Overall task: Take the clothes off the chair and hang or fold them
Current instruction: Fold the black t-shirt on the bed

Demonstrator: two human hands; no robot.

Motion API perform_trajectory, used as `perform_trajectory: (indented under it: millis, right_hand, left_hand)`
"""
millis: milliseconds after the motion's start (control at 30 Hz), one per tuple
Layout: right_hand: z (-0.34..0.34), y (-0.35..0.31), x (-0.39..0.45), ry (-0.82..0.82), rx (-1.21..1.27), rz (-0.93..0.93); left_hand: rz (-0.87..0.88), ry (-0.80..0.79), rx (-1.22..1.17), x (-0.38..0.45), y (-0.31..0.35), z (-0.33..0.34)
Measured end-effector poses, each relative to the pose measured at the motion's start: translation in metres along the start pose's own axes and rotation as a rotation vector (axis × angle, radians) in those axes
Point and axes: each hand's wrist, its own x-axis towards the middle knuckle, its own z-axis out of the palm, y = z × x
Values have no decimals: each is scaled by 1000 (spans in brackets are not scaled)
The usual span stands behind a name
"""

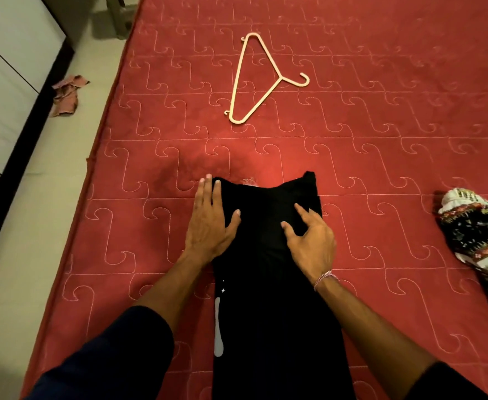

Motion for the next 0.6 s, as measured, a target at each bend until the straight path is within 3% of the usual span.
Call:
perform_trajectory:
  millis: [100,167,333,467,600]
  right_hand:
    - [-2,-9,1,108,-266,-87]
    - [5,-23,6,160,-326,-242]
    - [43,-79,42,-172,-178,-575]
    - [68,-114,70,-308,-252,-583]
    - [81,-133,82,-331,-443,-472]
  left_hand:
    - [-259,184,-168,9,0,-11]
    - [-385,213,-345,22,-6,-17]
    - [-530,-23,-811,46,-29,-40]
    - [-525,-135,-1058,40,-38,-48]
    - [-546,-131,-1075,38,-46,-43]
